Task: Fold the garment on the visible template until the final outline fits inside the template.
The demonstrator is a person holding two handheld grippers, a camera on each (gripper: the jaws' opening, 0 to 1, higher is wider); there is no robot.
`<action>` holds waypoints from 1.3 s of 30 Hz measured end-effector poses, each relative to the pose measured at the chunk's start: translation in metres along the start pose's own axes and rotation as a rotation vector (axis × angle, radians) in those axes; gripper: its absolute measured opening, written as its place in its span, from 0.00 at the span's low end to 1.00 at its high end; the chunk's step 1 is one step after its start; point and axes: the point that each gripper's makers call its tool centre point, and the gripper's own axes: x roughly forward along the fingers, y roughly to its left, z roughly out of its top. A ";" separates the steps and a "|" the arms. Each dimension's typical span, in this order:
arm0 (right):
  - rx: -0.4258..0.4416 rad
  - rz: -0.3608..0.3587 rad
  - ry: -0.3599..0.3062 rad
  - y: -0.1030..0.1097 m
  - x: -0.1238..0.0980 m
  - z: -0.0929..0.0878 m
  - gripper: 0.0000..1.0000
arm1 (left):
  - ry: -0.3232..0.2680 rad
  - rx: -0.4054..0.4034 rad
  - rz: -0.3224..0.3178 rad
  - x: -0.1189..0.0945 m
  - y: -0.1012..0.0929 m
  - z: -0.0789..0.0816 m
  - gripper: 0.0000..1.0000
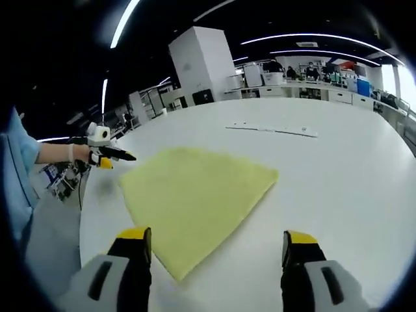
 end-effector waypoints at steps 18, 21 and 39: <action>0.051 0.071 0.058 0.029 -0.008 -0.027 0.45 | 0.053 0.035 -0.045 -0.004 -0.025 -0.042 0.47; 0.054 0.075 0.073 0.032 -0.008 -0.033 0.42 | 0.044 0.012 -0.055 -0.003 -0.029 -0.043 0.42; 0.096 0.104 0.088 0.038 -0.012 -0.038 0.10 | 0.035 -0.044 -0.047 -0.006 -0.025 -0.047 0.15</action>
